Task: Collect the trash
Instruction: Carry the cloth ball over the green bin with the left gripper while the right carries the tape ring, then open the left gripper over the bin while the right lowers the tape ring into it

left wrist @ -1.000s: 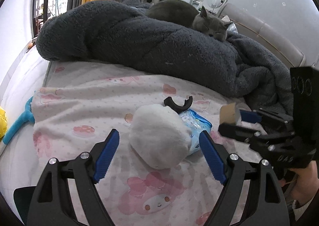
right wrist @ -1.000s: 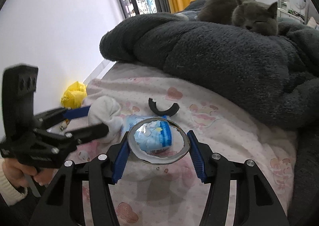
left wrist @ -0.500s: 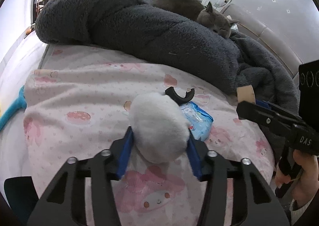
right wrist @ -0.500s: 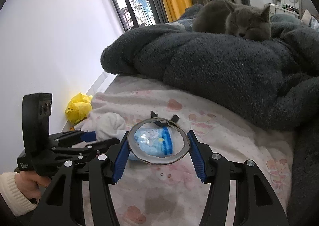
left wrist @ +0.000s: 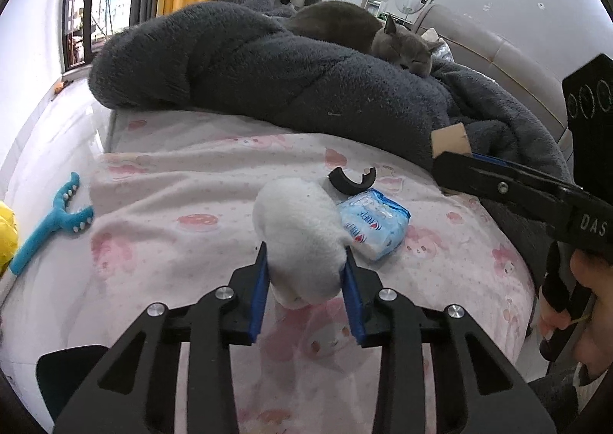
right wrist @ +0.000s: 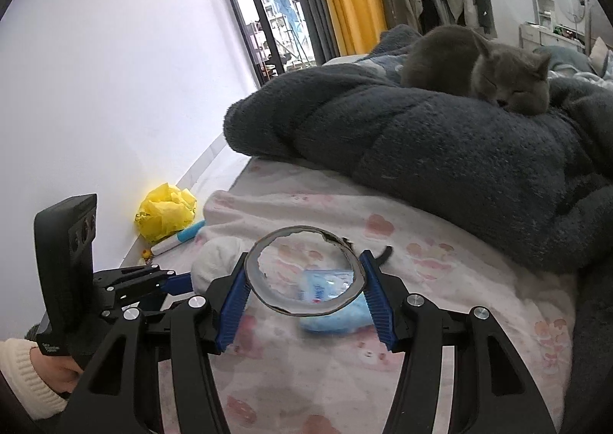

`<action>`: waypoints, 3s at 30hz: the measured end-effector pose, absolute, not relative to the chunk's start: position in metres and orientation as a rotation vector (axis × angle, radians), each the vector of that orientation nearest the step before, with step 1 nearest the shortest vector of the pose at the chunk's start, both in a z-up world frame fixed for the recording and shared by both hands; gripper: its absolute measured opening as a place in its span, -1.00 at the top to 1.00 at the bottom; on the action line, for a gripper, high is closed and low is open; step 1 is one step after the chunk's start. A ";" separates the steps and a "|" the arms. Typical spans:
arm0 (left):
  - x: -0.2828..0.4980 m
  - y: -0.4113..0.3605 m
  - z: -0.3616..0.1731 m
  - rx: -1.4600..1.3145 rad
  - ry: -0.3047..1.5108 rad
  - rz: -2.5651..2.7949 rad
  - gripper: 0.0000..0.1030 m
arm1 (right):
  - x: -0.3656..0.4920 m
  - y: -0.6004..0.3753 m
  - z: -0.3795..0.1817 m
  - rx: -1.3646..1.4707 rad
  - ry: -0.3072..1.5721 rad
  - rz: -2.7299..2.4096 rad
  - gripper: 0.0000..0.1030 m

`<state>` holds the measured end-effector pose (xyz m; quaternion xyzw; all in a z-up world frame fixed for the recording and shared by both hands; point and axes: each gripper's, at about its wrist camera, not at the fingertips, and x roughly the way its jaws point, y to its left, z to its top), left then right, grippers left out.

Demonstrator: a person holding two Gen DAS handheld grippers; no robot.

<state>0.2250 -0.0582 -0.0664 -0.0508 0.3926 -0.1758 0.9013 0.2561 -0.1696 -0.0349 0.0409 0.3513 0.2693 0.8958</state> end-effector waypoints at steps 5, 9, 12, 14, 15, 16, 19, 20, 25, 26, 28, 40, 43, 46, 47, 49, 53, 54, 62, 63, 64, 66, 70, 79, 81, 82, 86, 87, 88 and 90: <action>0.213 -0.047 -0.060 -0.096 0.798 -0.349 0.27 | 0.250 -0.152 -0.027 0.087 0.704 0.575 -0.11; 0.202 -0.035 -0.060 -0.097 0.804 -0.344 0.28 | 0.242 -0.136 -0.024 0.088 0.694 0.594 -0.11; 0.191 -0.026 -0.058 -0.101 0.803 -0.336 0.28 | 0.236 -0.128 -0.025 0.097 0.694 0.603 -0.11; 0.183 -0.018 -0.058 -0.103 0.804 -0.321 0.28 | 0.232 -0.120 -0.025 0.104 0.691 0.611 -0.11; 0.180 -0.014 -0.059 -0.102 0.806 -0.317 0.28 | 0.230 -0.116 -0.025 0.105 0.689 0.616 -0.11; 0.176 -0.009 -0.059 -0.100 0.808 -0.310 0.28 | 0.228 -0.112 -0.025 0.105 0.688 0.620 -0.11; 0.167 0.004 -0.061 -0.100 0.813 -0.296 0.28 | 0.221 -0.097 -0.026 0.104 0.686 0.635 -0.11; 0.164 0.007 -0.061 -0.099 0.814 -0.291 0.28 | 0.218 -0.090 -0.027 0.102 0.687 0.644 -0.11; 0.149 0.027 -0.065 -0.098 0.826 -0.266 0.28 | 0.209 -0.070 -0.026 0.092 0.683 0.670 -0.11; 0.147 0.031 -0.067 -0.098 0.830 -0.262 0.28 | 0.206 -0.064 -0.026 0.088 0.683 0.676 -0.11; 0.142 0.039 -0.071 -0.098 0.840 -0.252 0.28 | 0.202 -0.057 -0.026 0.086 0.685 0.683 -0.11; 0.128 0.095 -0.099 -0.114 0.899 -0.162 0.27 | 0.190 0.002 -0.030 0.051 0.706 0.752 -0.11; 0.129 0.110 -0.107 -0.118 0.921 -0.140 0.27 | 0.190 0.019 -0.032 0.037 0.714 0.777 -0.11; 0.128 0.124 -0.118 -0.124 0.952 -0.120 0.27 | 0.190 0.034 -0.034 0.028 0.724 0.799 -0.11; 0.128 0.129 -0.121 -0.130 0.964 -0.115 0.27 | 0.190 0.039 -0.035 0.023 0.727 0.806 -0.11; 0.128 0.138 -0.130 -0.147 0.991 -0.106 0.27 | 0.189 0.048 -0.038 0.011 0.734 0.818 -0.11; 0.125 0.152 -0.147 -0.156 1.037 -0.086 0.27 | 0.189 0.065 -0.044 -0.003 0.759 0.837 -0.11; 0.124 0.156 -0.151 -0.163 1.048 -0.080 0.27 | 0.189 0.069 -0.045 -0.006 0.763 0.842 -0.11; 0.117 0.193 -0.180 -0.223 1.142 -0.030 0.22 | 0.187 0.109 -0.057 -0.042 0.806 0.888 -0.11; 0.116 0.195 -0.183 -0.226 1.150 -0.029 0.20 | 0.186 0.113 -0.058 -0.046 0.811 0.892 -0.11; 0.115 0.199 -0.186 -0.229 1.165 -0.027 0.18 | 0.186 0.117 -0.060 -0.051 0.817 0.896 -0.11; 0.113 0.204 -0.191 -0.238 1.186 -0.022 0.09 | 0.186 0.126 -0.065 -0.062 0.832 0.903 -0.11; 0.106 0.217 -0.192 -0.260 1.184 -0.026 -0.19 | 0.186 0.141 -0.076 -0.085 0.862 0.910 -0.11; 0.096 0.233 -0.170 -0.242 1.097 -0.008 -0.39 | 0.189 0.171 -0.104 -0.141 0.943 0.904 -0.11; 0.094 0.237 -0.165 -0.247 1.074 -0.003 -0.39 | 0.191 0.176 -0.113 -0.158 0.969 0.899 -0.11; 0.093 0.239 -0.162 -0.253 1.061 0.001 -0.40 | 0.191 0.178 -0.117 -0.165 0.979 0.897 -0.11; 0.090 0.249 -0.151 -0.279 1.019 0.009 -0.40 | 0.193 0.188 -0.133 -0.195 1.016 0.891 -0.11; 0.089 0.251 -0.147 -0.281 1.004 0.011 -0.40 | 0.193 0.190 -0.136 -0.203 1.025 0.888 -0.11; 0.088 0.252 -0.142 -0.280 0.987 0.015 -0.40 | 0.193 0.191 -0.140 -0.210 1.032 0.886 -0.11; 0.085 0.255 -0.133 -0.278 0.958 0.019 -0.40 | 0.192 0.196 -0.147 -0.223 1.050 0.882 -0.11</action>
